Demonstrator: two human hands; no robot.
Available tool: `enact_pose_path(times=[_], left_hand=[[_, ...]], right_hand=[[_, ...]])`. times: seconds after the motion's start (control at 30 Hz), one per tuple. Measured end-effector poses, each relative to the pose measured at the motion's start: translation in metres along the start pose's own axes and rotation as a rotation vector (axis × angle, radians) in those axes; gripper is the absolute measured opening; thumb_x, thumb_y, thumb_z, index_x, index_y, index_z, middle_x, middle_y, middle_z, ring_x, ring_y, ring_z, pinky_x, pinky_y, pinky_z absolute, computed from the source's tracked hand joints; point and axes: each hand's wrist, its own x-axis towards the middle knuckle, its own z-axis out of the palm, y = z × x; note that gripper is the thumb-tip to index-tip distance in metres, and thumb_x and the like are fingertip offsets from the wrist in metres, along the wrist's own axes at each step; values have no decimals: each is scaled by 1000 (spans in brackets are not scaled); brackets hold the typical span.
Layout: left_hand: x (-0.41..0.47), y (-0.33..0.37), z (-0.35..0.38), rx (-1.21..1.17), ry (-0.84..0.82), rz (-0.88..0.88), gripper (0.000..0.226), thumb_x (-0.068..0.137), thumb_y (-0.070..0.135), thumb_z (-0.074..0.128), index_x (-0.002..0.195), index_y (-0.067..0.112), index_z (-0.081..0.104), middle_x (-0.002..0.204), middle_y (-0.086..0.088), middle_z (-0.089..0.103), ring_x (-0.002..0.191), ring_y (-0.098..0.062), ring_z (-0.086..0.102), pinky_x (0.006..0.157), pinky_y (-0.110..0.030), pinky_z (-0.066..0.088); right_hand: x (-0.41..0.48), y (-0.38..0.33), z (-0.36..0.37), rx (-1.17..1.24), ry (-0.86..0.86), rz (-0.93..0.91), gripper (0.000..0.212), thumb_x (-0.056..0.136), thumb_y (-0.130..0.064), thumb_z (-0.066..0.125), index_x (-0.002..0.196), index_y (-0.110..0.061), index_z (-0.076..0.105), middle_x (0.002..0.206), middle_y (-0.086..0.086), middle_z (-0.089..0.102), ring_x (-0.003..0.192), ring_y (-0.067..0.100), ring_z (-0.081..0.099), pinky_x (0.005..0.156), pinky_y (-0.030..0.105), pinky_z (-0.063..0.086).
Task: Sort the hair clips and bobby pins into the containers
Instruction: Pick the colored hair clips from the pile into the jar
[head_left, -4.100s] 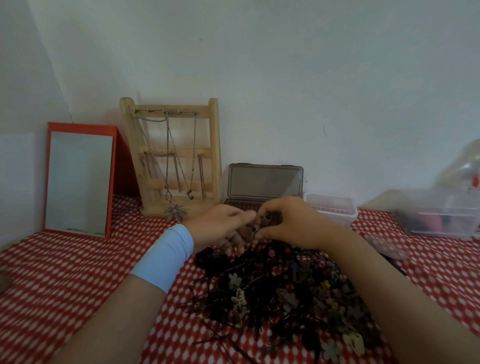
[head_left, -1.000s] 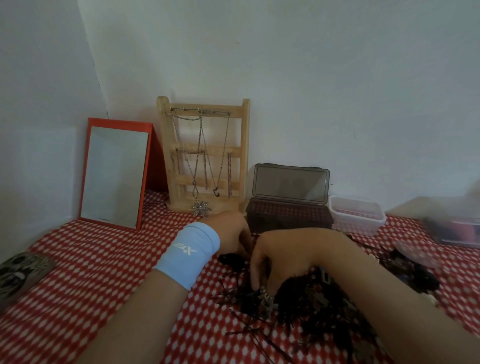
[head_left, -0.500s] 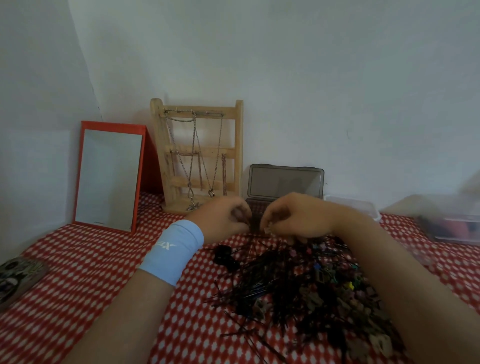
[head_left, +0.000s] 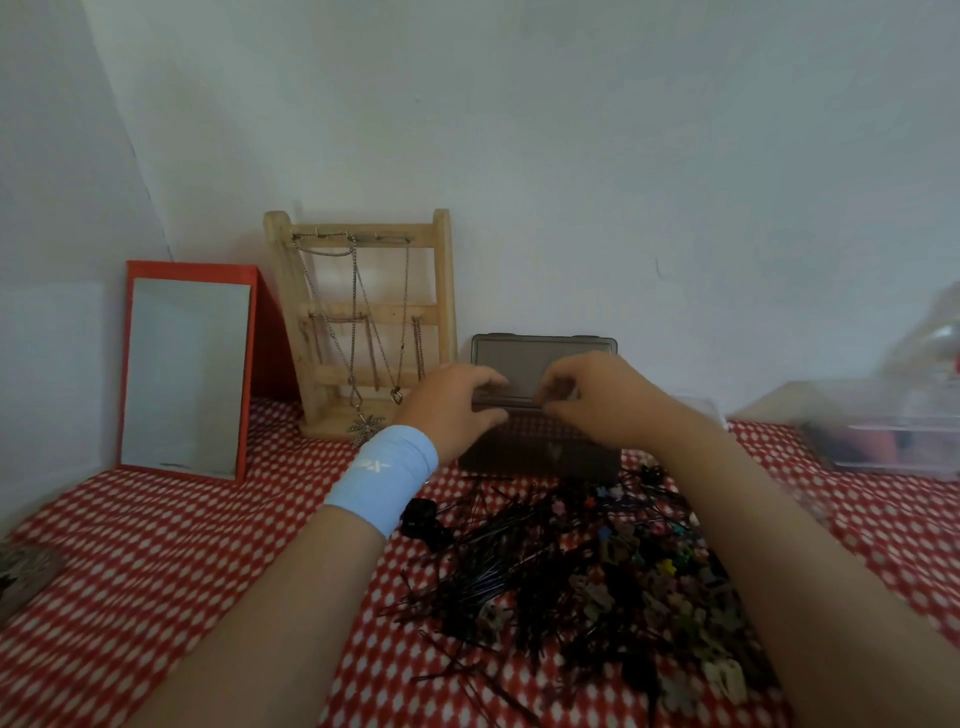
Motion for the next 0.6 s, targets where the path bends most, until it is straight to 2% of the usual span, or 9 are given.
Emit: enact_pose_path(times=[0.07, 0.13, 0.27, 0.4, 0.5, 0.6], left_hand=[[-11, 2, -7, -26, -21, 49, 20, 86, 28, 71, 106, 30, 66, 94, 16, 57, 89, -8, 54, 81, -25, 46], [-26, 5, -18, -84, -109, 58, 13, 85, 27, 72, 97, 31, 67, 88, 17, 60, 79, -5, 56, 71, -20, 44], [-56, 17, -34, -81, -454, 60, 13, 83, 36, 75, 95, 32, 72, 89, 17, 67, 78, 3, 59, 73, -19, 49], [-77, 31, -28, -8, -694, 81, 21, 79, 41, 77, 96, 28, 77, 89, 21, 70, 84, 2, 63, 76, -17, 50], [-87, 37, -21, 30, -788, 33, 28, 74, 43, 81, 97, 29, 76, 83, 24, 66, 83, 2, 61, 73, -16, 47], [-93, 40, -17, 108, -824, 27, 29, 73, 41, 82, 97, 27, 76, 82, 25, 63, 82, 2, 59, 74, -17, 46]], right_hand=[[-4, -9, -7, 25, -114, -35, 16, 90, -19, 71, 86, -34, 70, 84, -19, 65, 71, -6, 57, 67, 10, 43], [-9, -17, -11, 63, -296, -47, 13, 89, -20, 73, 86, -33, 73, 80, -14, 71, 62, 1, 65, 64, 14, 49], [-24, -29, -8, 10, -604, -42, 9, 86, -24, 77, 92, -31, 76, 81, -12, 75, 65, 9, 71, 75, 22, 56], [-42, -34, 0, -38, -698, 14, 3, 85, -26, 78, 87, -28, 77, 79, -14, 75, 67, 11, 72, 71, 21, 54], [-59, -36, 6, -76, -741, 77, 15, 79, -36, 82, 90, -25, 79, 83, -13, 76, 66, 11, 72, 81, 30, 58], [-72, -39, 10, -88, -752, 101, 23, 76, -35, 85, 95, -24, 76, 80, -11, 74, 65, 12, 73, 76, 30, 60]])
